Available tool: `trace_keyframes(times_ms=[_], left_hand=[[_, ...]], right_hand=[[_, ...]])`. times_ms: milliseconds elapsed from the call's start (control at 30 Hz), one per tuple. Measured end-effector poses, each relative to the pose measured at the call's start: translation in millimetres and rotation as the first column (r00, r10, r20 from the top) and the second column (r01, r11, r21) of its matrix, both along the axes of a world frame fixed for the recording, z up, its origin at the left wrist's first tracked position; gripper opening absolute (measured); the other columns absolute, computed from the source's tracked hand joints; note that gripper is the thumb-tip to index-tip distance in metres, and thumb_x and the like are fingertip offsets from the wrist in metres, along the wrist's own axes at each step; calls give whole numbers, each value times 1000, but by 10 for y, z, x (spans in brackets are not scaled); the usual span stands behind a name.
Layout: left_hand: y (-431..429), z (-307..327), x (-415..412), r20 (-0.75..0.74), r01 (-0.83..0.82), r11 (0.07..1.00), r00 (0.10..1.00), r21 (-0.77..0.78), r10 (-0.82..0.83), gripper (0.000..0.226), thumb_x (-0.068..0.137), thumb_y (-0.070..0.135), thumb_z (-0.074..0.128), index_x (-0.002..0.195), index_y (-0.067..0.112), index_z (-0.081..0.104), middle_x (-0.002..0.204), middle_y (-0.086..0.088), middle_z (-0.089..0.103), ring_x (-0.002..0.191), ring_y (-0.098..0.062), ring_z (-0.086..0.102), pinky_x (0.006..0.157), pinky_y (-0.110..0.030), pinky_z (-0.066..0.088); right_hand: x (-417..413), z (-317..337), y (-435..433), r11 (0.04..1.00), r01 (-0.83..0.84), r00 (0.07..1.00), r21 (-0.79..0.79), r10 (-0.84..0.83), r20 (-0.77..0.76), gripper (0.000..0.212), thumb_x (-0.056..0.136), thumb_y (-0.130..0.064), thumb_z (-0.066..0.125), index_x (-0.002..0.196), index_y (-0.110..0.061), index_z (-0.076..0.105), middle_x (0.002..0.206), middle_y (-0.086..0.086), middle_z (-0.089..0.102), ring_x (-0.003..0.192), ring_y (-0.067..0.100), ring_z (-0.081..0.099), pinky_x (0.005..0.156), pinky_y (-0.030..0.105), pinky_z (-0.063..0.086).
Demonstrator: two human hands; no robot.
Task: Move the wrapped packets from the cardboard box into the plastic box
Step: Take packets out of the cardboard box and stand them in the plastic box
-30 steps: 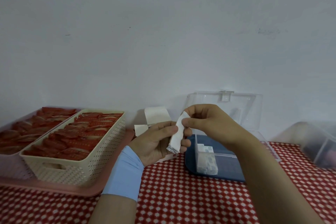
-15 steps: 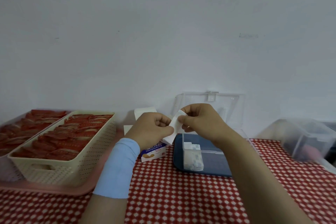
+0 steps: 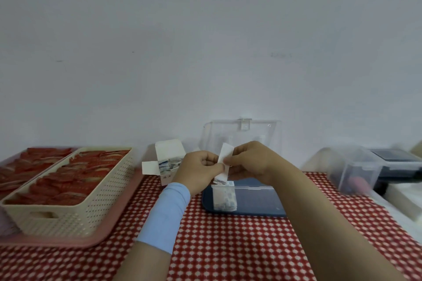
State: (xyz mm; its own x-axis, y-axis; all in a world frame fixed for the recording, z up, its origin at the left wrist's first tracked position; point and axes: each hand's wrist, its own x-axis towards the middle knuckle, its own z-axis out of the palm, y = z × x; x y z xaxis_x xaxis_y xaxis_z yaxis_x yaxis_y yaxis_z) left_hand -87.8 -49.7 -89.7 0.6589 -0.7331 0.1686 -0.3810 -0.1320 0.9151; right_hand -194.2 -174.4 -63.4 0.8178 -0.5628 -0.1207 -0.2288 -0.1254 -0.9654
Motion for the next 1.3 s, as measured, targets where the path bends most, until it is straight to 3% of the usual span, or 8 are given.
trace_keyframes(times_ms=[167, 267, 433, 533, 667, 867, 1033, 1300], left_hand=[[-12, 2, 63, 242, -78, 989, 969, 122, 47, 15, 92, 30, 63, 97, 20, 72, 90, 12, 69, 84, -3, 63, 74, -19, 47], [24, -60, 122, 337, -205, 957, 933, 206, 127, 29, 97, 33, 52, 88, 10, 68, 85, -3, 69, 82, -19, 63, 68, -27, 45], [-83, -214, 147, 384, -192, 856, 923, 480, -8, 39, 97, 33, 47, 71, 8, 62, 73, -7, 65, 69, -22, 62, 67, -30, 48], [-168, -266, 158, 330, -120, 857, 942, 501, -60, 36, 97, 32, 45, 78, 7, 63, 78, -10, 70, 73, -24, 67, 70, -30, 50], [-189, -307, 220, 276, -81, 886, 960, 456, -54, 31, 95, 28, 45, 69, 14, 53, 68, -9, 59, 69, -29, 66, 66, -33, 50], [-179, -327, 258, 158, -32, 921, 987, 389, -33, 28, 95, 24, 46, 70, 15, 56, 76, -17, 71, 79, -31, 74, 78, -40, 59], [-182, -352, 288, 138, -29, 927, 990, 375, -25, 30, 94, 26, 47, 71, 12, 61, 80, -18, 72, 86, -34, 72, 82, -47, 59], [-178, -333, 274, 168, -29, 917, 985, 398, -42, 29, 95, 28, 45, 74, 13, 60, 75, -15, 65, 76, -27, 69, 84, -45, 55]], right_hand=[[10, -10, -187, 976, 149, 985, -161, -160, -62, 7, 92, -3, 65, 92, 2, 71, 86, 14, 75, 72, 20, 71, 82, 41, 61], [33, -106, -387, 914, 215, 943, -344, -285, -169, 8, 91, -2, 63, 95, 4, 67, 89, 19, 71, 79, 29, 73, 78, 42, 62], [84, -313, -494, 836, -88, 770, -542, -288, -570, 11, 91, -9, 63, 83, -3, 61, 86, 13, 65, 74, 25, 64, 75, 32, 55], [150, -359, -487, 826, -193, 706, -530, -259, -659, 17, 93, -20, 66, 102, -5, 64, 96, 9, 63, 82, 21, 60, 82, 31, 53], [258, -422, -469, 919, -154, 638, -362, -187, -747, 15, 93, -12, 65, 102, -1, 64, 85, 10, 69, 64, 17, 69, 50, 23, 55], [306, -418, -449, 925, -134, 701, -355, -165, -694, 28, 91, 0, 64, 119, 5, 62, 74, 8, 59, 56, 15, 60, 35, 17, 45], [295, -464, -514, 895, -170, 665, -412, -204, -718, 33, 92, -28, 69, 117, -7, 66, 108, 5, 64, 100, 22, 64, 96, 35, 54], [280, -474, -494, 902, -152, 676, -404, -204, -708, 24, 97, -23, 58, 113, -7, 66, 100, 6, 65, 88, 20, 66, 86, 32, 54]])
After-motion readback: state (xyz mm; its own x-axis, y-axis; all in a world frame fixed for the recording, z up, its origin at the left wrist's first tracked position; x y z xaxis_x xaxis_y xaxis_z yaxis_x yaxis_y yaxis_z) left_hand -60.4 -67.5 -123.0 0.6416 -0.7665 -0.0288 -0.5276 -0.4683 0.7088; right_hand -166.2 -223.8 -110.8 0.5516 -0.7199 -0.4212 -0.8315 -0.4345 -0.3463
